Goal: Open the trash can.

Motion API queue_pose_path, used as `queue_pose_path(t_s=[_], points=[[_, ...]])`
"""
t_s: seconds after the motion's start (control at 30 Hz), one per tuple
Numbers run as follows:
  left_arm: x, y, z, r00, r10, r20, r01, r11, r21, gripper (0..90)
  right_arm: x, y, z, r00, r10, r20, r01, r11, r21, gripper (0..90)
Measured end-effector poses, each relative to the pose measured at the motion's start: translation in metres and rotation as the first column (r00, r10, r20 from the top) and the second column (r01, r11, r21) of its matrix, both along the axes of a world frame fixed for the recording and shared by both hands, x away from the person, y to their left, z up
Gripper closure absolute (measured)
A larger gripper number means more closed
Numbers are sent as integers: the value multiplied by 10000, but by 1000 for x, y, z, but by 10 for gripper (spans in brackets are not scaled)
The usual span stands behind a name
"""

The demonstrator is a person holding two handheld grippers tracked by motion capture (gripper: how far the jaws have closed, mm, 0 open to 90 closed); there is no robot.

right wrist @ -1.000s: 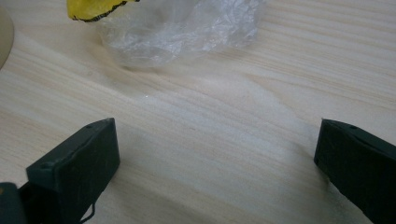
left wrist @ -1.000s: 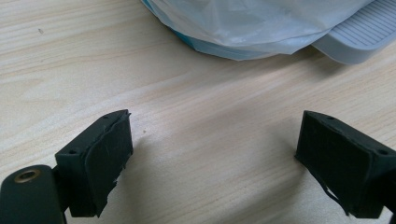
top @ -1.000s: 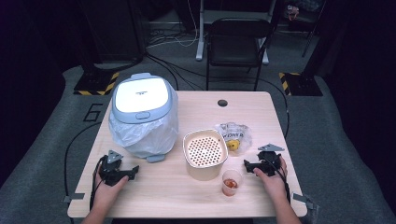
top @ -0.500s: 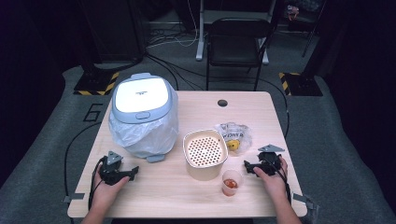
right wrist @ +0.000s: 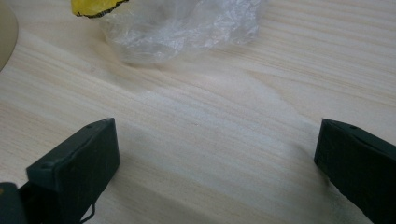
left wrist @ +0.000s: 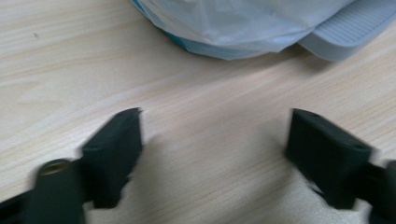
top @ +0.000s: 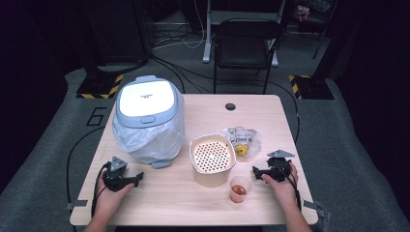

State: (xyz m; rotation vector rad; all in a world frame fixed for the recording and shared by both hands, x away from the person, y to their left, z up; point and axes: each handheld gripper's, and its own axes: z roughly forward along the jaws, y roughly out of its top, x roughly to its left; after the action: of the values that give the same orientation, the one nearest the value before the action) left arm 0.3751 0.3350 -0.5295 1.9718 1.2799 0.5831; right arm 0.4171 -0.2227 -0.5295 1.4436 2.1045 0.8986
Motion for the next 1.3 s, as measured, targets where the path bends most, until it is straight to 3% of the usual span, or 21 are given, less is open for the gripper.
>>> queue_pose_path(t_s=[0.1, 0.17, 0.33, 0.37, 0.43, 0.5, 0.7, 0.83, 0.93, 1.0, 1.2, 1.27, 1.3], points=[[-2, 2, 2, 9999, -129, -66, 128, 9998, -133, 426, 0, 0, 0, 10000, 17, 13, -17, 10000, -14, 0], [-4, 3, 7, 9986, -434, -307, 438, 9990, 105, 555, 0, 0, 0, 10000, 38, 11, -38, 10000, -14, 0], [-11, -4, 20, 9957, -919, 123, 913, 9947, 478, 803, 0, -2, 0, 9998, 217, 27, -216, 9997, -125, 0], [-14, -8, 26, 9934, -1111, 289, 1087, 9914, 727, 803, -1, -2, 0, 9998, 197, 20, -197, 9998, -101, 0], [-21, -18, 37, 9862, -1538, 607, 1457, 9819, 1210, 900, -1, -2, 0, 9997, 244, 22, -244, 9996, -118, 0], [-22, -23, 41, 9809, -1843, 618, 1726, 9720, 1593, 900, -1, -2, 0, 9998, 201, 20, -201, 9998, -35, 0], [-24, -43, 42, 9712, -2329, 495, 2212, 9594, 1747, 900, -1, -2, 0, 9998, 204, 19, -204, 9998, -31, 0], [-19, -55, 43, 9627, -2695, 226, 2598, 9447, 2000, 900, -1, -2, 0, 9997, 228, 18, -228, 9997, -30, 0], [-16, -62, 43, 9540, -2999, 30, 2913, 9289, 2285, 900, -1, -2, 0, 9997, 228, 14, -228, 9997, -32, 0], [-15, -67, 45, 9499, -3123, 87, 2996, 9185, 2582, 900, -1, -2, 0, 9997, 230, 13, -230, 9997, -27, 0], [-5, -79, 56, 9438, -3297, 230, 3103, 9078, 2821, 900, -1, -2, 0, 9997, 237, 16, -237, 9997, -26, 0], [0, -84, 58, 9352, -3536, 186, 3318, 8934, 3029, 900, -1, -2, 0, 9997, 239, 8, -239, 9997, -19, 0], [2, -87, 58, 9342, -3560, 235, 3322, 8919, 3068, 900, -1, -2, 0, 9997, 241, 4, -241, 9997, -30, 0]])
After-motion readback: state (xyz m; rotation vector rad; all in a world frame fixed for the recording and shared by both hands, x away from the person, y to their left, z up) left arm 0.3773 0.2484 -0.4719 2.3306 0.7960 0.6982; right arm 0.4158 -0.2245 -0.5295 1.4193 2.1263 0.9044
